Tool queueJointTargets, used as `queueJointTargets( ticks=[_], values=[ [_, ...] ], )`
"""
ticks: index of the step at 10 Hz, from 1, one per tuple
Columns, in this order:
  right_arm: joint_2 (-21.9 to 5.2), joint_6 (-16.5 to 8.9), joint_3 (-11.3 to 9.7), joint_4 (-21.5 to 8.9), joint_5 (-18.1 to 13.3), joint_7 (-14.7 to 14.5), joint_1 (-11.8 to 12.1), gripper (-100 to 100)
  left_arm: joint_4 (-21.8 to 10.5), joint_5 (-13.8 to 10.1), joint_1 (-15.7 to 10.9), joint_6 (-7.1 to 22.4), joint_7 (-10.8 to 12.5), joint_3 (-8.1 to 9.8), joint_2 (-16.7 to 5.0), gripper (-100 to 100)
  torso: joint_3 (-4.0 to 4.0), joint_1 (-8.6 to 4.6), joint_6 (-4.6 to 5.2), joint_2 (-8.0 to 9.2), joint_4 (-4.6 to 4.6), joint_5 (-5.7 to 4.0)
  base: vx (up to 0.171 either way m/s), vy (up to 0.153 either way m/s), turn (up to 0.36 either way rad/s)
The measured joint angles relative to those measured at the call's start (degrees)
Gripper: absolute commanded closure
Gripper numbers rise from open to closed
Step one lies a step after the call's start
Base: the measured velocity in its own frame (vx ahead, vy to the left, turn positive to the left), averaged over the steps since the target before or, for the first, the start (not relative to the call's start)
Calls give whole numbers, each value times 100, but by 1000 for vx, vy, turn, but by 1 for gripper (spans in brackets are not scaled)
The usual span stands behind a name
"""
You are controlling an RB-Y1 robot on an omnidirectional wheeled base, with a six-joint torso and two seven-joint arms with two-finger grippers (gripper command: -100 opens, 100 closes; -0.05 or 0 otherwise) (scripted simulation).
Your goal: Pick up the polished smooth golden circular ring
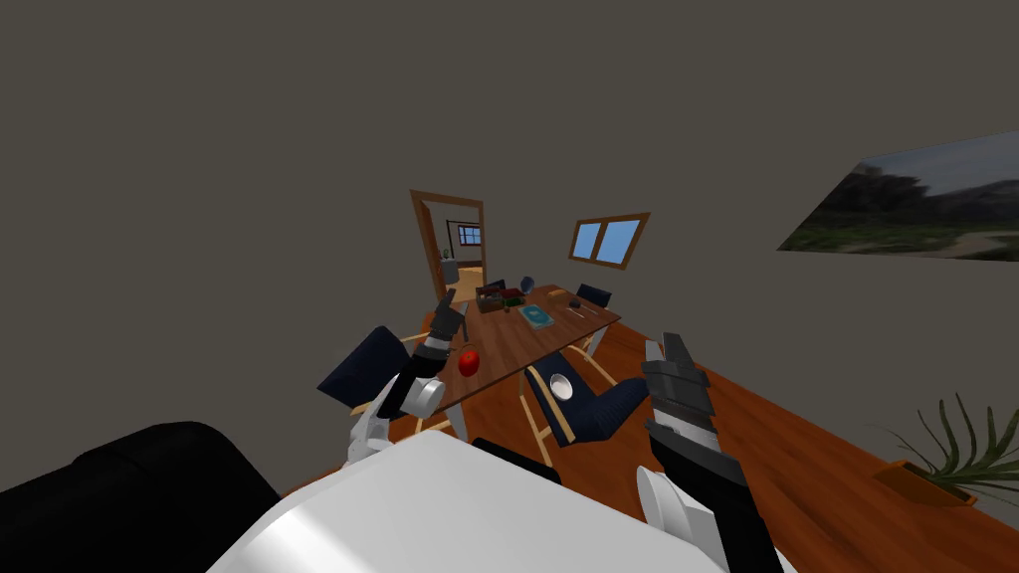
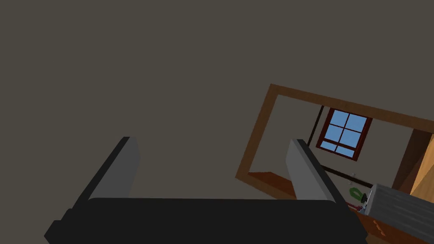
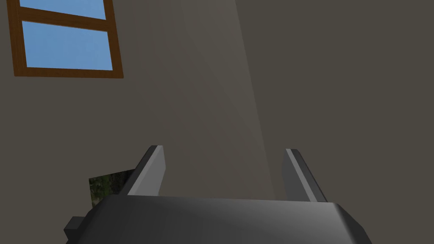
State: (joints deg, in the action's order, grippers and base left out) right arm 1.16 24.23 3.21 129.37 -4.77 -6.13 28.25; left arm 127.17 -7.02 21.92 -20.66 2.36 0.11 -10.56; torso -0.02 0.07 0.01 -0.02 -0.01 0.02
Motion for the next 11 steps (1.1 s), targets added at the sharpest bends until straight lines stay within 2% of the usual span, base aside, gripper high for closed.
queueJointTargets(
  ticks=[1, 3, 4, 11],
  values=[
    [0, 0, 0, 0, 0, 0, 0, 0, -207, -61, -78, 118, -42, 25, -195, -100, 0, 1, 0, 1, 0, 1, -2, 11, -33],
    [0, 0, 0, 0, 0, 0, 0, 0, -299, -126, -146, 414, -129, 34, -422, -100, 1, -2, 0, 1, 0, 0, -1, 8, -77],
    [0, 0, 0, 0, 0, 0, 0, 0, -461, -178, -210, 550, -200, 32, -588, -100, 0, -1, -1, 1, 0, 0, -1, 7, -46],
    [0, 0, 0, 0, 0, 0, 1, 0, -1437, -439, -703, 1350, -533, 97, -1163, -100, 0, -5, -3, 0, 0, -1, 0, 3, -72]
  ],
)
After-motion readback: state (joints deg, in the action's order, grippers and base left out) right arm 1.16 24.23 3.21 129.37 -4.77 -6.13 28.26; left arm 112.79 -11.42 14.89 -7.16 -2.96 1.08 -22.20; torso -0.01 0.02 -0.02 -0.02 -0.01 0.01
